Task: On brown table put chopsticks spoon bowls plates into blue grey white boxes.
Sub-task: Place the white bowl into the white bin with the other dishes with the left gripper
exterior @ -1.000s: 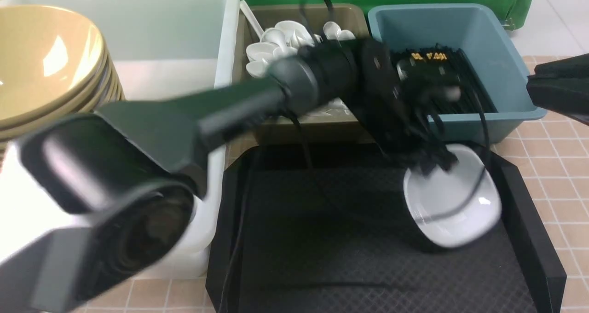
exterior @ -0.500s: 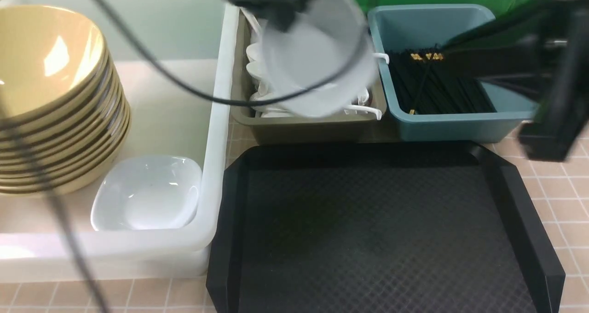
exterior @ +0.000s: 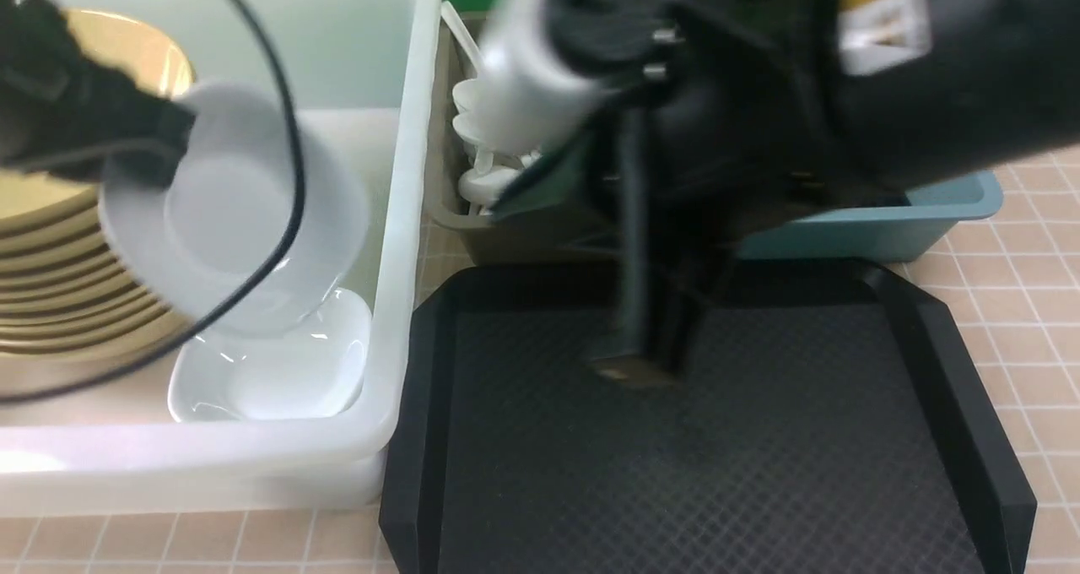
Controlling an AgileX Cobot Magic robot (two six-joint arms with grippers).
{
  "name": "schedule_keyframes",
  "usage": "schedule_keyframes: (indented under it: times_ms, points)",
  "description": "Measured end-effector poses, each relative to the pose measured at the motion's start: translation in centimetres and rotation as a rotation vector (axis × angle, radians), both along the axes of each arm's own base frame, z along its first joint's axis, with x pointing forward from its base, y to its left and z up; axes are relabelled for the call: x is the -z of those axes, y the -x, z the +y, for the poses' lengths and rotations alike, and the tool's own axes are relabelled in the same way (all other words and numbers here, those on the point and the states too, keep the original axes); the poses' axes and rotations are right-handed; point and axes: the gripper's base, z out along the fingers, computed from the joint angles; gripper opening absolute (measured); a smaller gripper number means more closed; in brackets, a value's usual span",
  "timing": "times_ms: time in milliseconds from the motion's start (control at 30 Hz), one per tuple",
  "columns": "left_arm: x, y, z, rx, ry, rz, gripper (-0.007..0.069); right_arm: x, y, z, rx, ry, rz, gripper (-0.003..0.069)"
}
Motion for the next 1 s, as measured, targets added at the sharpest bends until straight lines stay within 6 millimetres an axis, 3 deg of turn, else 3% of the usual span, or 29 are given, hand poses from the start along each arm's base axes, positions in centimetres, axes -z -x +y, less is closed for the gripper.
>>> schedule_keyframes:
  times_ms: [267, 600, 833, 1000]
  points:
    - [2.5, -0.3, 0.3, 0.036, -0.027, 0.026, 0.0005, -0.7, 0.0, 1.0, -0.025, 0.001, -0.001, 0.0046]
    - [6.9, -3.6, -0.1, 0.05, 0.002, 0.106, 0.002, -0.6, 0.2, 0.8, -0.032, 0.027, 0.016, 0.0047]
    - [7.5, -4.1, 0.0, 0.054, -0.018, 0.119, 0.0209, -0.3, 0.4, 0.7, -0.039, 0.059, 0.037, 0.0047]
    - [6.0, -3.5, 0.0, 0.062, -0.024, 0.106, 0.0365, -0.3, 0.4, 0.6, -0.039, 0.066, 0.036, 0.0047]
